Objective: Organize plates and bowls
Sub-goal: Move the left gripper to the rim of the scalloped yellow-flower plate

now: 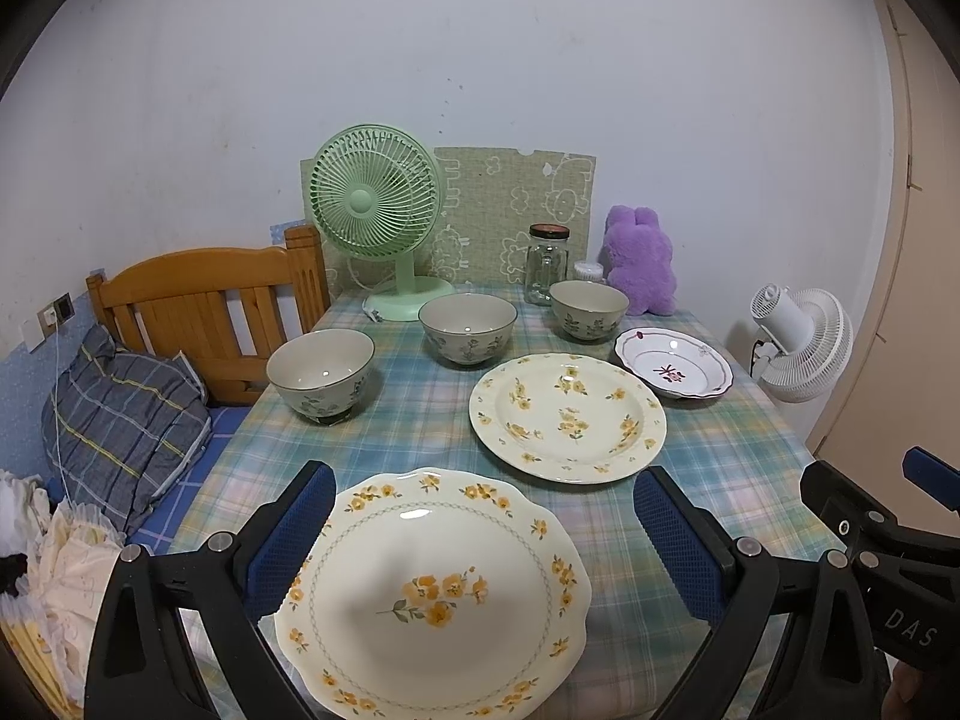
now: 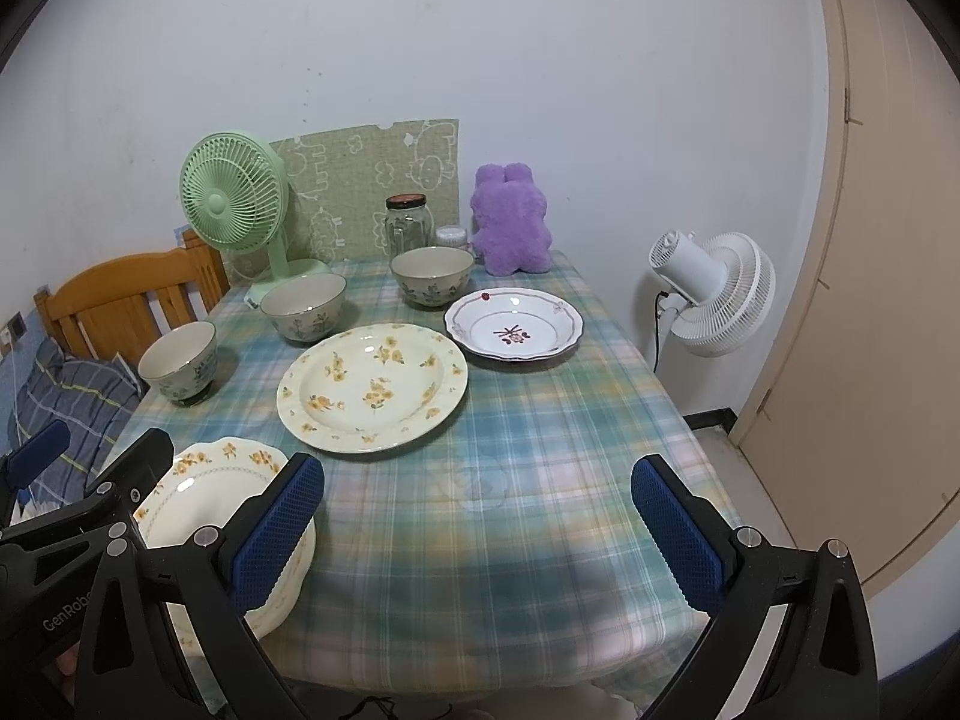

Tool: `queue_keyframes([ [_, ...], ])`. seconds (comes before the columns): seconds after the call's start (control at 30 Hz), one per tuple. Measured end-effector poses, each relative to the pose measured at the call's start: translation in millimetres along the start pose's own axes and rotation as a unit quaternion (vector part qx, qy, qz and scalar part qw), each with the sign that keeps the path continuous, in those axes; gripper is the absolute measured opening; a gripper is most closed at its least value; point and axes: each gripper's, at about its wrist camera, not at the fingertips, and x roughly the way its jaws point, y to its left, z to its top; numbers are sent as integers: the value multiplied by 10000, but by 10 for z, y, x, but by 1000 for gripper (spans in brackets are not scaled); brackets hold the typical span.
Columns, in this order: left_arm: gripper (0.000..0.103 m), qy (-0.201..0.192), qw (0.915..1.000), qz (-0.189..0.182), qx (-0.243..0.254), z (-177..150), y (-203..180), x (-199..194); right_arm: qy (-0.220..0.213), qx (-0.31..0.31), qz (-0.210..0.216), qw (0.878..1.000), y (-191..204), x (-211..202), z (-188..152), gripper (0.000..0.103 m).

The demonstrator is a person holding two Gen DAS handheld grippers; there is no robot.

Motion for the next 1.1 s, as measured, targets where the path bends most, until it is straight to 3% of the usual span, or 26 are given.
queue_keyframes([
  [0.73, 98, 27, 10000, 4, -8, -22, -2, -8, 36, 9, 3, 10000, -18, 22, 3, 103],
  [1.1, 91, 603, 9975, 247, -283, -40, 239, 105, 485, -172, 381, 9980, 168, 205, 58, 100],
])
